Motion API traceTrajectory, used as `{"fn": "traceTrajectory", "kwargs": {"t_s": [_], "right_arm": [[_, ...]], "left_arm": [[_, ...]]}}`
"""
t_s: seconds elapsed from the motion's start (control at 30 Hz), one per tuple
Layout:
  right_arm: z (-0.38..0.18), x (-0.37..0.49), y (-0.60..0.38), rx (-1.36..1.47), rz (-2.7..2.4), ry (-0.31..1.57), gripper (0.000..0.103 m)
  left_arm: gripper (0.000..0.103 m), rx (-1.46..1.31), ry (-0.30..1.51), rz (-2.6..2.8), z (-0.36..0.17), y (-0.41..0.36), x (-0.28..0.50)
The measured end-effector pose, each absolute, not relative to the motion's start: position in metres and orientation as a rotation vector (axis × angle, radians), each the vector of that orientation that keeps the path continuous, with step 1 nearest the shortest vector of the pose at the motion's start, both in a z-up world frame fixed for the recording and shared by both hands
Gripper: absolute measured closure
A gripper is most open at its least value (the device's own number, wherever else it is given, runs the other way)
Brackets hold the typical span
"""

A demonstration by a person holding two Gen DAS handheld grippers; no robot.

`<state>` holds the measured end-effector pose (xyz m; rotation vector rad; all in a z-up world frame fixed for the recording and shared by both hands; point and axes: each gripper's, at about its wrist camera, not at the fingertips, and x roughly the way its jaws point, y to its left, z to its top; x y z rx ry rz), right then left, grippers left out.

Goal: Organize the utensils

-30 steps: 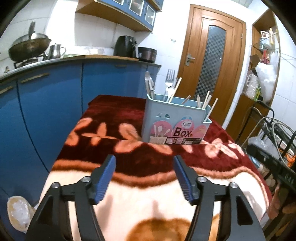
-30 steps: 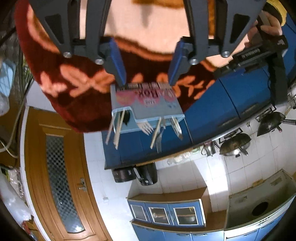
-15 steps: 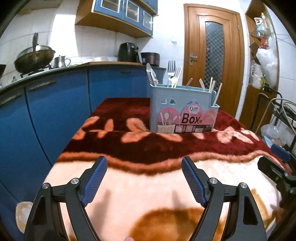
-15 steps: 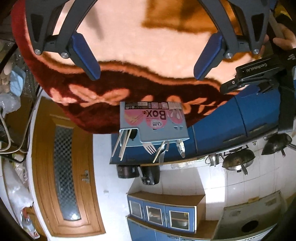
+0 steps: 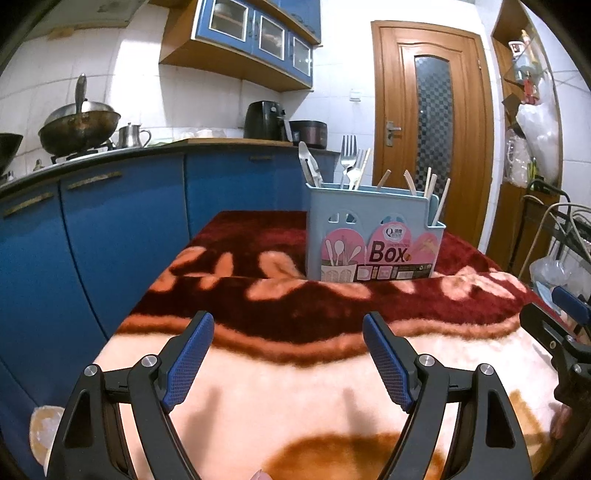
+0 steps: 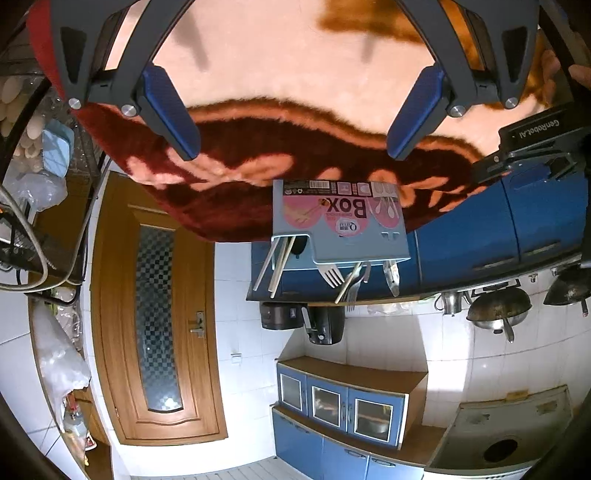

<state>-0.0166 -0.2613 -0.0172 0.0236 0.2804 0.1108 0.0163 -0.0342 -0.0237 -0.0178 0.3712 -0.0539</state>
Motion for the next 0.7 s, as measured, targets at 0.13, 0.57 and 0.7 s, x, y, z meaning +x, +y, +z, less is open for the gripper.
{"fn": "traceTrajectory", "kwargs": {"t_s": [0.13, 0.57, 0.7], "right_arm": [[-0.0186, -0.0145, -0.2642, 0.047, 0.12, 0.292, 0.0], [-0.02, -0.0136, -0.267, 0.066, 0.141, 0.3, 0.0], [-0.02, -0.0132, -0.2675, 0.068, 0.143, 0.3, 0.0]], "left_arm": [[0.019, -0.031, 0.378, -0.055, -0.0239, -0.0328, 0.0161], [0.019, -0.036, 0.383, -0.054, -0.0257, -0.0332, 0.0168], [0.019, -0.037, 0.384, -0.054, -0.0256, -0.033, 0.017]]}}
